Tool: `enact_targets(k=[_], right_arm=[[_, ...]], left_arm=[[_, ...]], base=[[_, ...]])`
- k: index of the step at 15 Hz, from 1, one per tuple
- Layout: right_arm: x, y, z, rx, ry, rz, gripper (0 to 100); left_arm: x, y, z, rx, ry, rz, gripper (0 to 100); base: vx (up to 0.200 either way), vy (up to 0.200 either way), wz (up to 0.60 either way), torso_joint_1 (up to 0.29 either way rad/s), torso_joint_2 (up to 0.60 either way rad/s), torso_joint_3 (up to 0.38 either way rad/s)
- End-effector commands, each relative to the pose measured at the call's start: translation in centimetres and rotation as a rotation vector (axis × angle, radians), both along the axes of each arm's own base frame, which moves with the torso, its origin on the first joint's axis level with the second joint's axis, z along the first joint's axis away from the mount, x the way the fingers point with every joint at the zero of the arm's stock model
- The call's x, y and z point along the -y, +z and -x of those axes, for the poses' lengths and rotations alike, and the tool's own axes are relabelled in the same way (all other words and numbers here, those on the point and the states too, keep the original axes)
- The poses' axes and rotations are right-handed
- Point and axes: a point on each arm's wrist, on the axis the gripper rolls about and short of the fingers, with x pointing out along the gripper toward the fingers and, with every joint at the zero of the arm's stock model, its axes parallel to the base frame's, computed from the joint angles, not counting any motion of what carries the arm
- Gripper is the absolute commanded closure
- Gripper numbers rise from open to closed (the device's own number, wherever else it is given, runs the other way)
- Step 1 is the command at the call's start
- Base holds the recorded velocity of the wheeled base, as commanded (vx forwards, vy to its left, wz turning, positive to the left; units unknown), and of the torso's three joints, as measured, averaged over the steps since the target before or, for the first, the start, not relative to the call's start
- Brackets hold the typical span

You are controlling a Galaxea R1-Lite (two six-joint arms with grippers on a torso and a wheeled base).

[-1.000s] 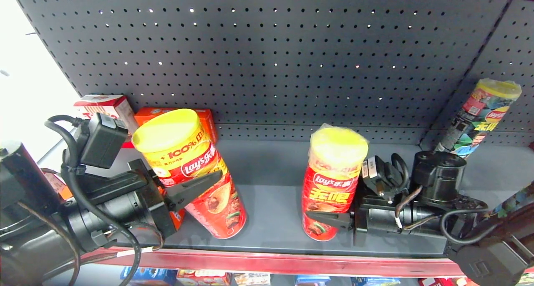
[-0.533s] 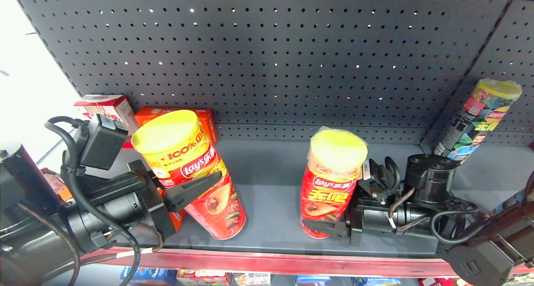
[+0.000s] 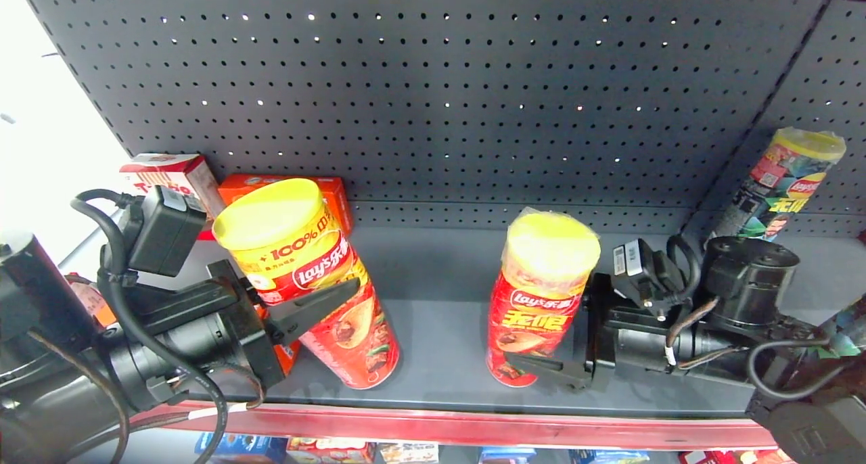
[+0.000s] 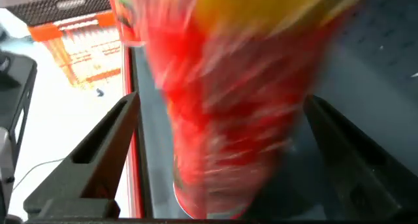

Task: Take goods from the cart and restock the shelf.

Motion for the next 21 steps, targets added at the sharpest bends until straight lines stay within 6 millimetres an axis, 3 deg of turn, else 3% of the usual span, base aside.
enact_targets(k=[1,8,13,14,16,19,21], right_arm=[[1.3,2.5,2.3,0.052,-0.045,-0.027,0],[5.4,7.1,9.2,0.065,-0.220,-0.028,0],[7.9,8.5,13.1,0.089,-0.390,-0.040,0],[9.0,8.6,14.8,0.093,-0.462,-0.040,0],[10.7,7.6,17.1,0.080,-0.619,-0.023,0],[13.2,2.7,20.5,0.047,-0.834,0.022,0],[14.2,0.0,22.1,0.049,-0.856,0.014,0]], left_arm=[[0.0,0.1,0.0,0.003,-0.002,0.001,100],[0.1,0.3,0.4,0.015,-0.011,0.006,100],[-0.1,0.6,0.8,0.029,-0.013,0.013,100],[-0.2,0.9,1.0,0.040,-0.011,0.018,100],[-0.2,0.9,1.0,0.043,-0.011,0.019,100],[-0.1,1.3,0.9,0.056,-0.017,0.023,100],[0.1,1.6,0.6,0.065,-0.017,0.027,100]], base=[[0.000,0.000,0.00,0.000,0.00,0.000],[0.000,0.000,0.00,0.000,0.00,0.000],[0.000,0.000,0.00,0.000,0.00,0.000],[0.000,0.000,0.00,0.000,0.00,0.000],[0.000,0.000,0.00,0.000,0.00,0.000],[0.000,0.000,0.00,0.000,0.00,0.000],[0.000,0.000,0.00,0.000,0.00,0.000]])
